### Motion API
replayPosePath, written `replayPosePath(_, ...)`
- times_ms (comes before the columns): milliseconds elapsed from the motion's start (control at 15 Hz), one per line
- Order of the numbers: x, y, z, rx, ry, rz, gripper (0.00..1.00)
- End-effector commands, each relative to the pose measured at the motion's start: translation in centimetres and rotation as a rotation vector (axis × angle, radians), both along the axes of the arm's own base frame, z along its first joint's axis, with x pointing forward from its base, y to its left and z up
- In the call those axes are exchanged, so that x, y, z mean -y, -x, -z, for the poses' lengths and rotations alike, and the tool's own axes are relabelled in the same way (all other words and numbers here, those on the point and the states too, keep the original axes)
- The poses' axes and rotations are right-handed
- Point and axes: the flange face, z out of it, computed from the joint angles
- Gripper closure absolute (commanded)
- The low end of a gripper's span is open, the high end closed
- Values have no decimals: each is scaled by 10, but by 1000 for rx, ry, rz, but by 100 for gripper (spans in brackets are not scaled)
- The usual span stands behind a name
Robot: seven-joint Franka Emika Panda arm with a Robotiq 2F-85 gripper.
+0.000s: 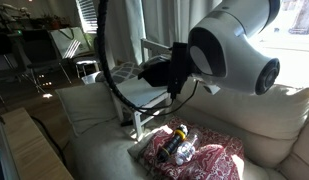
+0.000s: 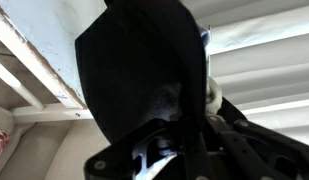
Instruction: Put the grey towel in the black hat and put the red towel
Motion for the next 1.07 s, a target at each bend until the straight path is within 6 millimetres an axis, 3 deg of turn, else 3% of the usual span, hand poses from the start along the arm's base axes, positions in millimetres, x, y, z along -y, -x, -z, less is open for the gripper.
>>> replayPosePath(0, 23, 30, -13, -17, -8, 97, 99)
replayPosePath(67, 18, 14, -4, -7, 7, 36, 99)
replayPosePath(133, 24, 19, -6, -8, 10, 47, 95)
replayPosePath(467, 17, 14, -5, -7, 7, 35, 95)
replayPosePath(533, 17, 14, -5, -7, 7, 34, 99)
replayPosePath(1000, 88, 29, 18, -140, -120, 117, 99)
